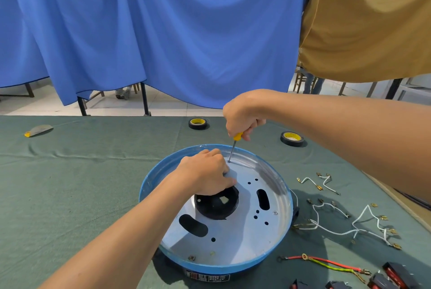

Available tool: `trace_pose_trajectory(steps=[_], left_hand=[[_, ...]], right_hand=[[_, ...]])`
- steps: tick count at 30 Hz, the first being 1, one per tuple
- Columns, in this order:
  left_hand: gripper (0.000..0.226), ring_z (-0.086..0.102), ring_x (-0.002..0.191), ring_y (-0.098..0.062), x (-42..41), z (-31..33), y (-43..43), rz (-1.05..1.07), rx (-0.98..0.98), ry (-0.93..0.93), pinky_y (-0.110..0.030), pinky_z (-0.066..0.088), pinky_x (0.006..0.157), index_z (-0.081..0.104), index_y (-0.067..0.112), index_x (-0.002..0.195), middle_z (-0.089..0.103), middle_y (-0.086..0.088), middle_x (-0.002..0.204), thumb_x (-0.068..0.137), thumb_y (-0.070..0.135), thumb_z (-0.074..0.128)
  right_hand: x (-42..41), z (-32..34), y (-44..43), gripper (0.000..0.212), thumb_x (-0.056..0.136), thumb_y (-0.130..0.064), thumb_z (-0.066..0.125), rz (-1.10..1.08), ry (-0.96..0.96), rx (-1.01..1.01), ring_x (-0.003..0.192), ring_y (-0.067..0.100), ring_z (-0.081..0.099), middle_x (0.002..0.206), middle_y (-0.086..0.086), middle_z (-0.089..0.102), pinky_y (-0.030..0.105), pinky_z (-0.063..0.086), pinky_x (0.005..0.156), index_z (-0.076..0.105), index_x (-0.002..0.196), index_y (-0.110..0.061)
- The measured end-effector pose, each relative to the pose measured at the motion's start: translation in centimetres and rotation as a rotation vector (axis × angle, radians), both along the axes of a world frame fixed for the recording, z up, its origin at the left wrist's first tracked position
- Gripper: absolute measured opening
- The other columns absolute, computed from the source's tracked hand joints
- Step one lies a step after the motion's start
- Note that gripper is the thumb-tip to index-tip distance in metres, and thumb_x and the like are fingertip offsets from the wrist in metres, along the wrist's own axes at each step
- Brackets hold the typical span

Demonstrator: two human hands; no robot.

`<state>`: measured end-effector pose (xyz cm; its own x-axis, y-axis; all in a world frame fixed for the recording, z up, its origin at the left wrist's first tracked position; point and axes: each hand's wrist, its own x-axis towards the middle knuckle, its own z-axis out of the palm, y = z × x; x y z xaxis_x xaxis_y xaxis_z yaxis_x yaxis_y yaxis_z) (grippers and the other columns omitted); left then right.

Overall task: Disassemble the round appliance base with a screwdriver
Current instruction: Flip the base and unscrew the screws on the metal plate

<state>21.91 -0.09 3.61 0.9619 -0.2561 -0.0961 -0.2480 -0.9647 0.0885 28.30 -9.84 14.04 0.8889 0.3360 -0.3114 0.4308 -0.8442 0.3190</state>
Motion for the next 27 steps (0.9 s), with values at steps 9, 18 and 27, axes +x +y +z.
trace_pose_trajectory(steps=[9,18,27], left_hand=[[0.045,0.042,0.116,-0.019,-0.2,-0.1,-0.1,0.004,-0.011,-0.006,-0.039,0.037,0.072,0.059,0.017,0.079,0.047,0.005,0.12,0.095,0.055,0.045],[0.045,0.042,0.113,-0.019,-0.2,0.1,0.0,-0.002,-0.004,-0.019,-0.038,0.035,0.07,0.047,0.021,0.066,0.047,0.005,0.117,0.095,0.055,0.045],[0.046,0.042,0.114,-0.019,-0.4,0.0,0.0,-0.002,-0.003,-0.037,-0.038,0.036,0.071,0.043,0.021,0.063,0.047,0.004,0.117,0.096,0.055,0.045]], right_hand=[[-0.6,0.2,0.5,0.029,0.087,-0.032,0.068,0.294,-0.133,-0.055,0.065,0.012,0.06,0.06,-0.005,0.064,0.021,0.037,0.046,0.063,0.066,-0.013],[-0.3,0.7,-0.3,0.021,0.076,-0.031,0.077,0.263,-0.014,0.101,0.059,0.009,0.063,0.051,-0.008,0.066,0.022,0.052,0.062,0.075,0.076,-0.01],[0.2,-0.5,0.9,0.026,0.085,-0.03,0.068,0.149,-0.015,0.069,0.058,0.016,0.057,0.049,-0.006,0.062,0.023,0.044,0.049,0.063,0.065,-0.014]])
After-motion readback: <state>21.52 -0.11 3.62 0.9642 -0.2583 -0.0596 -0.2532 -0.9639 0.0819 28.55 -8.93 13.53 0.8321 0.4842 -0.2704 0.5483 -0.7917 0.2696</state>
